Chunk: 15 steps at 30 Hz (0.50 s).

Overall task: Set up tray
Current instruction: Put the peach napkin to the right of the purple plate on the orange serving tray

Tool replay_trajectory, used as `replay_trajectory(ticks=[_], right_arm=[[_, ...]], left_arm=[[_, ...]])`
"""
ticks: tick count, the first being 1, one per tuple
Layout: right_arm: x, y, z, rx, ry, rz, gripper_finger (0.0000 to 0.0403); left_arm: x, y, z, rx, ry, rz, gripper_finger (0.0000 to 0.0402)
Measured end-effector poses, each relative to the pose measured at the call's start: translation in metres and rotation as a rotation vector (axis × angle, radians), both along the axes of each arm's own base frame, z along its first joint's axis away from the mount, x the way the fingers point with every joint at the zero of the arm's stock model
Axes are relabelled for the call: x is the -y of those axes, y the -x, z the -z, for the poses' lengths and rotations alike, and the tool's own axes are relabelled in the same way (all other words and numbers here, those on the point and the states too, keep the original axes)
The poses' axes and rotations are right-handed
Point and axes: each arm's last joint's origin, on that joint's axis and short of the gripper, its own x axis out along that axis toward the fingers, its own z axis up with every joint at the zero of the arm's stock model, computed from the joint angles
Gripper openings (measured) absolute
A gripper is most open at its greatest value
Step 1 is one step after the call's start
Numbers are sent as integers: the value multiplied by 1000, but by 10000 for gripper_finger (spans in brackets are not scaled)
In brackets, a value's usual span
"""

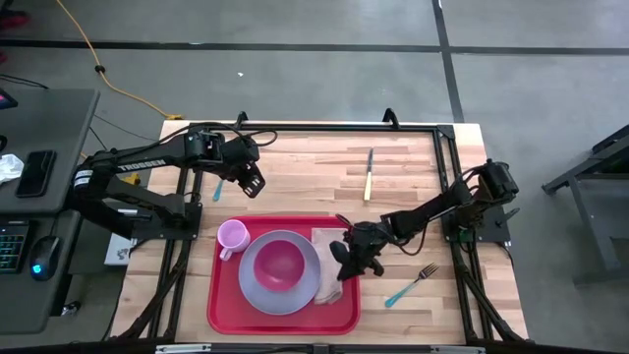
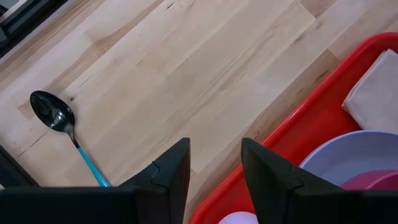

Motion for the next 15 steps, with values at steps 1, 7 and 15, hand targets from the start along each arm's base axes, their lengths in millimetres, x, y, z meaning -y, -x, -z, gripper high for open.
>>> replay_trajectory(ticks=[1,7,15], right_arm=[[0,0,0,-2,3,-4,0],[4,2,5,-41,21,-33,0],[17,-2,4,-24,23,-2,0]], left_arm=[[0,0,0,0,0,0,175],[0,0,0,-1,-1,2,175],[0,0,0,-2,0,5,175]])
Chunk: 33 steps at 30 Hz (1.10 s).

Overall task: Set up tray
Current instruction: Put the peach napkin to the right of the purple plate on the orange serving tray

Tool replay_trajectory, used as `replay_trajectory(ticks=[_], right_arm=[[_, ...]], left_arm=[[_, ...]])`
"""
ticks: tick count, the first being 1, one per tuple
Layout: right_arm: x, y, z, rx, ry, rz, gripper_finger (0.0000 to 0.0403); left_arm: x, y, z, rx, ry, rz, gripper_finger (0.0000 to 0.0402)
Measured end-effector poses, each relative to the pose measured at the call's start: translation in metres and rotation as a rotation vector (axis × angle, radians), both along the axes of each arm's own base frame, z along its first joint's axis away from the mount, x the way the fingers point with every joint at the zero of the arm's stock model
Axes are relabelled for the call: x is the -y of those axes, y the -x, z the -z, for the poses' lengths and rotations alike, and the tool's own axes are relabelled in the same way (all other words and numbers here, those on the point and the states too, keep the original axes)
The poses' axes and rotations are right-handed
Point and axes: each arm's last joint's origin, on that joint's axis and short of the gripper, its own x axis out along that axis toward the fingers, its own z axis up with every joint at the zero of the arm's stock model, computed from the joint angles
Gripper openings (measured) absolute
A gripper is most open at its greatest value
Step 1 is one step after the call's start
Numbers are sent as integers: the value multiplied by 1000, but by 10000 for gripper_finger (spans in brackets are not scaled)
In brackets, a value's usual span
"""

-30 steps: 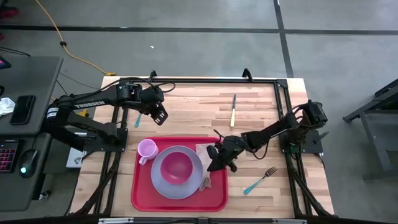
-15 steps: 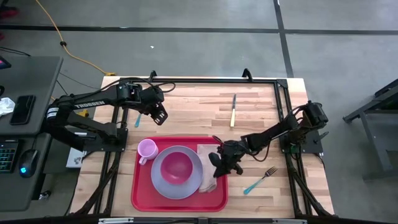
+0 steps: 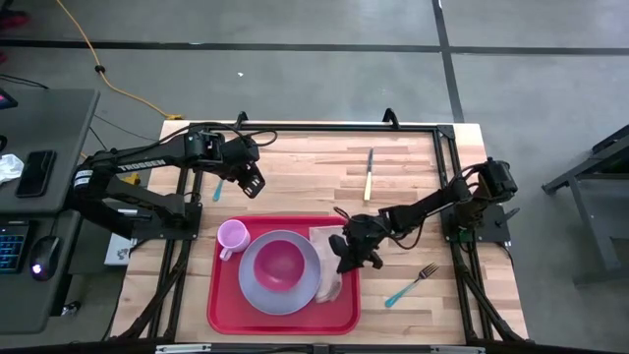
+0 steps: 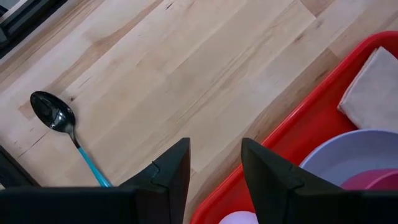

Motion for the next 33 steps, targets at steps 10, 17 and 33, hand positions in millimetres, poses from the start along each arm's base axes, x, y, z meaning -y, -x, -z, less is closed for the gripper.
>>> replay_trajectory(ticks=[10,17,33], right_arm=[[-5,12,11,-151,4,-95,0],[-3,20,18,-237,38,-132,0],[-5,17,15,-140,40,-217,1]], left_arm=[[0,0,0,-1,10,23,175],[0,0,0,-1,10,22,175],[1,0,0,1,17,26,175]])
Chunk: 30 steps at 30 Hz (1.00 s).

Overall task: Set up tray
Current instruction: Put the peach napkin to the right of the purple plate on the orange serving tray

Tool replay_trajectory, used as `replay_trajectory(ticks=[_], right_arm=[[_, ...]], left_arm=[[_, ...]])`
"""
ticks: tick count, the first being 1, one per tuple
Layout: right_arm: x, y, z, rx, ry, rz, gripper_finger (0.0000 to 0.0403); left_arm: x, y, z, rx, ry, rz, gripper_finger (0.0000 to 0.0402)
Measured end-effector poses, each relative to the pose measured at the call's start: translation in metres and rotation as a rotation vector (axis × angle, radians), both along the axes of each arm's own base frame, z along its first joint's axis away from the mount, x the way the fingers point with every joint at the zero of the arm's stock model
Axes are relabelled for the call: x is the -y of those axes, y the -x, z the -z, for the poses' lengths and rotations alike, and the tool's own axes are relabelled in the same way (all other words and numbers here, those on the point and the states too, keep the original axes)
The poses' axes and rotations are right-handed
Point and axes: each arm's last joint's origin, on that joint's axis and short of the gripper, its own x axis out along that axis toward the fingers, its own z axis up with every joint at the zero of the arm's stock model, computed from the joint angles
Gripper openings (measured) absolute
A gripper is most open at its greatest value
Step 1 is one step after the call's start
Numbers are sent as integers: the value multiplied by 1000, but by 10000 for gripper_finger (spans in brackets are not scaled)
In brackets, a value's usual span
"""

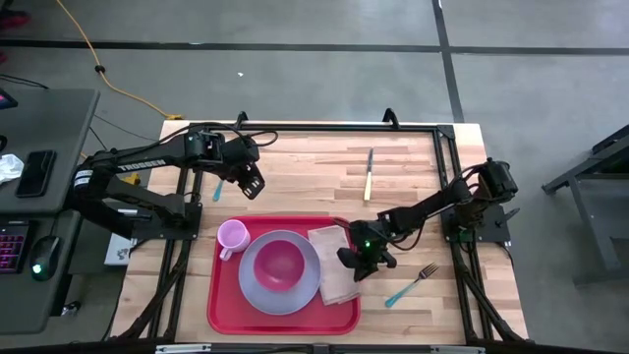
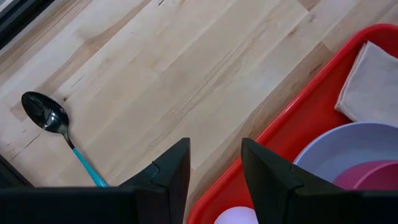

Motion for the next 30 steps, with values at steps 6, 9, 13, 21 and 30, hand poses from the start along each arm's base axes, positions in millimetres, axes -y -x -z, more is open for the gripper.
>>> replay_trajectory(ticks=[6,9,13,21,30], right_arm=[[-1,-1,-1,35,-3,-22,12],[-1,-3,-3,76,4,-29,34],[-1,-4,-3,87,9,-24,73],[-1,-1,-3,92,-18,-106,125],[-4,6,-3,43,-7,-148,129]], left_arm=[[0,0,0,0,0,0,175],[0,0,0,0,1,0,175],[0,0,0,0,1,0,175],[0,0,0,0,1,0,175],[0,0,0,0,2,0,175]])
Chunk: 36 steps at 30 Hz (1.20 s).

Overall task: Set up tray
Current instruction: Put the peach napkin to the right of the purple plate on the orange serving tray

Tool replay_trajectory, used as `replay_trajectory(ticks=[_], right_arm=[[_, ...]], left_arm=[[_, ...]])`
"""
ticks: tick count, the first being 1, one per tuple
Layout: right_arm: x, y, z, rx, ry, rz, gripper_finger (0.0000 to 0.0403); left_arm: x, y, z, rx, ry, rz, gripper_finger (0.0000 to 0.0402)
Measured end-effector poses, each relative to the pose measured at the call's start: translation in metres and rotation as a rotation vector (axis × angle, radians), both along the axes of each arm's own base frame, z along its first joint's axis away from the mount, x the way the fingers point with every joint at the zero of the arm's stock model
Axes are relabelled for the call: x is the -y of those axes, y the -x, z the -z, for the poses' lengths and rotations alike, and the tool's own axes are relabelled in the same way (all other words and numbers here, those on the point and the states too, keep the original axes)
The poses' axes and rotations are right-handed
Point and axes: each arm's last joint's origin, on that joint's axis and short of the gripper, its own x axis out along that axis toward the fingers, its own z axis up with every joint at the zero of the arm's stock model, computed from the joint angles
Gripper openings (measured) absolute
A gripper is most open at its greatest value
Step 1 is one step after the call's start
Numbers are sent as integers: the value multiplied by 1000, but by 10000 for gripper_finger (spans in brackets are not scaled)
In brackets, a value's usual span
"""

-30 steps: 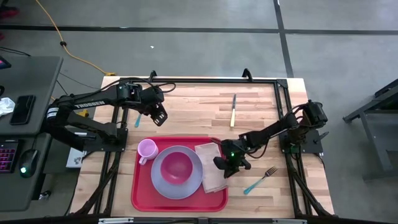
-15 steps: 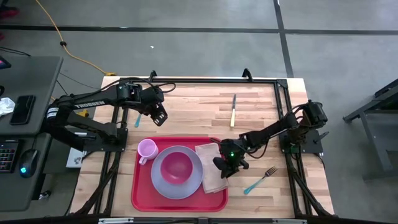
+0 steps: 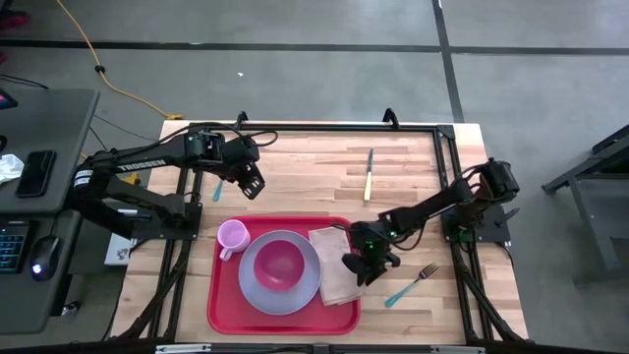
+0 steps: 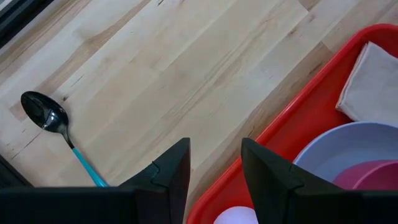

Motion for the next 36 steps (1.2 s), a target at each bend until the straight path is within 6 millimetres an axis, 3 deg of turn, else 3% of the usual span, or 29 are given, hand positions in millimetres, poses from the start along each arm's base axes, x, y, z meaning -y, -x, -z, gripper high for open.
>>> replay_trajectory(ticks=[9,16,27,32,36], right_arm=[[-13,11,-48,328,185,11,129],[-25,8,-64,630,308,-26,129],[-26,2,-53,696,395,-119,129],[-37,-23,-58,764,417,-247,129],[-45,-41,-62,684,479,-441,129]], left_arm=[[0,0,0,2,13,6,175],[1,0,0,8,39,16,175],[2,-1,0,17,76,34,175],[2,-1,0,17,77,34,175],[2,-1,0,18,77,33,175]])
